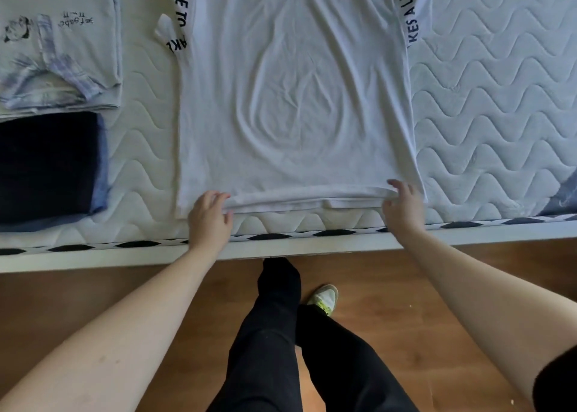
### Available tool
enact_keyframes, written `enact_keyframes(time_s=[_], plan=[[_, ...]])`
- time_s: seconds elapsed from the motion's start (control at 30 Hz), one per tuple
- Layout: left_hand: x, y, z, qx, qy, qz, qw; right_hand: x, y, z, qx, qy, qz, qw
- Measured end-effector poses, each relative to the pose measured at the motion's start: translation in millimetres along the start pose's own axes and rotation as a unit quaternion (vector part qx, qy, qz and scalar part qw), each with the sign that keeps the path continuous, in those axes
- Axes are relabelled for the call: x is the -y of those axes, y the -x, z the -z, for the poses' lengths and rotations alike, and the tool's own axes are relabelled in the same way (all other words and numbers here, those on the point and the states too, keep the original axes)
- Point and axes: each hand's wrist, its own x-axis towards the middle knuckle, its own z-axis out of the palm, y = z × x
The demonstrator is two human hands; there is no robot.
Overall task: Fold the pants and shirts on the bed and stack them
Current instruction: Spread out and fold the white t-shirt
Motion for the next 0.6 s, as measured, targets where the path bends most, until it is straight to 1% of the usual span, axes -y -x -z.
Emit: enact_keyframes(time_s=[0.03, 0.1, 0.17, 0.23, 0.37, 0.43, 0.5, 0.53, 0.6], plan=[[-9.9, -4.9, -5.1, 0.029, -0.014, -0.025, 0.999, 9.7, -2.0, -6.9, 0.032, 0.024, 0.042, 0.998], [-28.1, -14.8, -15.2, 0.086, -0.031, -0.041, 0.995, 27.1, -7.5, -18.8, 0.088, 0.092, 0.109, 0.986], [-39.7, -22.6, -23.9, 0.129, -0.047, -0.038, 0.99, 40.4, -14.6, -29.7, 0.139, 0.147, 0.134, 0.97], [-43.0, -27.2, -29.6, 0.146, -0.077, -0.039, 0.986, 46.1, -18.7, -38.3, 0.172, 0.198, 0.14, 0.955], [-38.8, -21.8, -30.2, 0.122, -0.148, -0.057, 0.98, 38.4, -10.6, -41.9, 0.17, 0.235, 0.161, 0.943], [-35.6, -11.6, -29.2, 0.102, -0.17, -0.1, 0.975, 25.0, -1.2, -40.2, 0.151, 0.249, 0.202, 0.935], [-32.5, 0.6, -29.3, 0.1, -0.19, -0.162, 0.963, 11.9, 7.7, -36.9, 0.12, 0.258, 0.235, 0.929], [-31.5, 6.0, -30.2, 0.1, -0.195, -0.185, 0.958, 7.1, 11.0, -35.8, 0.106, 0.253, 0.245, 0.93], [-33.2, 11.8, -33.7, 0.09, -0.186, -0.205, 0.957, 2.7, 14.6, -36.3, 0.074, 0.229, 0.252, 0.937]])
